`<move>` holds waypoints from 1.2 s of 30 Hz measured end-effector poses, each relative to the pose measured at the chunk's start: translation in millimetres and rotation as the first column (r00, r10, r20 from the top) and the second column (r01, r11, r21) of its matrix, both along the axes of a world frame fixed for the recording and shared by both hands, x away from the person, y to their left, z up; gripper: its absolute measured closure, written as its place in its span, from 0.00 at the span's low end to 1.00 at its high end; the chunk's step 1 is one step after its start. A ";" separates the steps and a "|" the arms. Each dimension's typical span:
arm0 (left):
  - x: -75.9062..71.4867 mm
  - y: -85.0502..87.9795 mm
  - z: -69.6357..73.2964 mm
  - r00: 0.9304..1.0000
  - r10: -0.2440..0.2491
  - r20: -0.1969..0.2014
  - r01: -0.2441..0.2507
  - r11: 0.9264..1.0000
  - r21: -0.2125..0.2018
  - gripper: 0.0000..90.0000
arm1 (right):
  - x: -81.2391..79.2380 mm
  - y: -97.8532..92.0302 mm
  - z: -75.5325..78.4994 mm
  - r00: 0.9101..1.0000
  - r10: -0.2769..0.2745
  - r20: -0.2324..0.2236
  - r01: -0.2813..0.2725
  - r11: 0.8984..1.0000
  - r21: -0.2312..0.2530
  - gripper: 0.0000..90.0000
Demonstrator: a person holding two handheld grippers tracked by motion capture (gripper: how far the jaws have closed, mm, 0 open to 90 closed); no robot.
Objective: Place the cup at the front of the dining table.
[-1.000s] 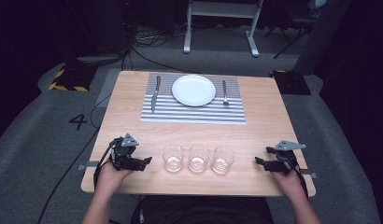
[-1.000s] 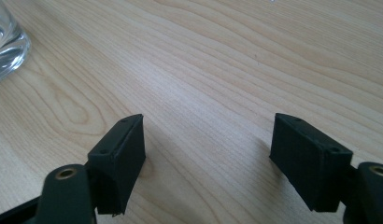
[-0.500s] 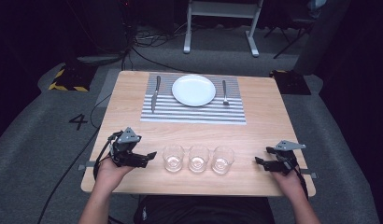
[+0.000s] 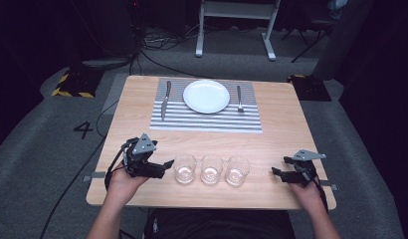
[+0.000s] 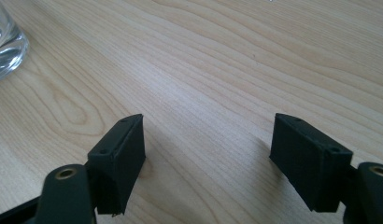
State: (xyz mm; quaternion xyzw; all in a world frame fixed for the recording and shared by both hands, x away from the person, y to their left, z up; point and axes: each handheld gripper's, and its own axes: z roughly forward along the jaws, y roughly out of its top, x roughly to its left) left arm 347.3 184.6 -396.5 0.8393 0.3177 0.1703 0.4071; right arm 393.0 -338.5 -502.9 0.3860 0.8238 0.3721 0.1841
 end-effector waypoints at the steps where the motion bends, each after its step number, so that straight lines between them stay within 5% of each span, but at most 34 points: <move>1: -0.3 -1.5 1.8 1.000 -0.010 0.005 0.010 1.000 0.002 0.16 | 0.0 0.0 0.0 1.000 0.000 0.000 0.000 1.000 0.000 0.30; 6: -1.4 -8.6 2.9 1.000 -0.021 0.007 0.021 0.999 -0.030 0.16 | 0.2 -0.2 0.0 1.000 -0.006 0.000 0.006 1.000 0.000 0.30; 12: -3.8 -20.1 0.7 1.000 -0.006 -0.016 0.004 0.993 -0.120 0.12 | 0.4 -0.4 0.0 1.000 -0.011 0.001 0.011 1.000 -0.001 0.29; 20: -3.3 -36.1 -7.4 1.000 0.020 -0.005 -0.021 0.992 -0.121 0.08 | 0.0 -0.2 0.0 1.000 -0.011 0.005 0.011 1.000 -0.004 0.29; 29: 2.4 -50.6 -30.7 0.997 0.029 -0.065 -0.037 0.991 -0.128 0.08 | 0.1 -0.2 0.0 1.000 -0.011 0.004 0.012 1.000 -0.003 0.29; 36: 7.0 -59.7 -45.3 0.994 0.044 -0.095 -0.051 0.996 -0.071 0.06 | 0.3 -0.5 0.0 1.000 -0.021 0.001 0.021 1.000 -0.001 0.29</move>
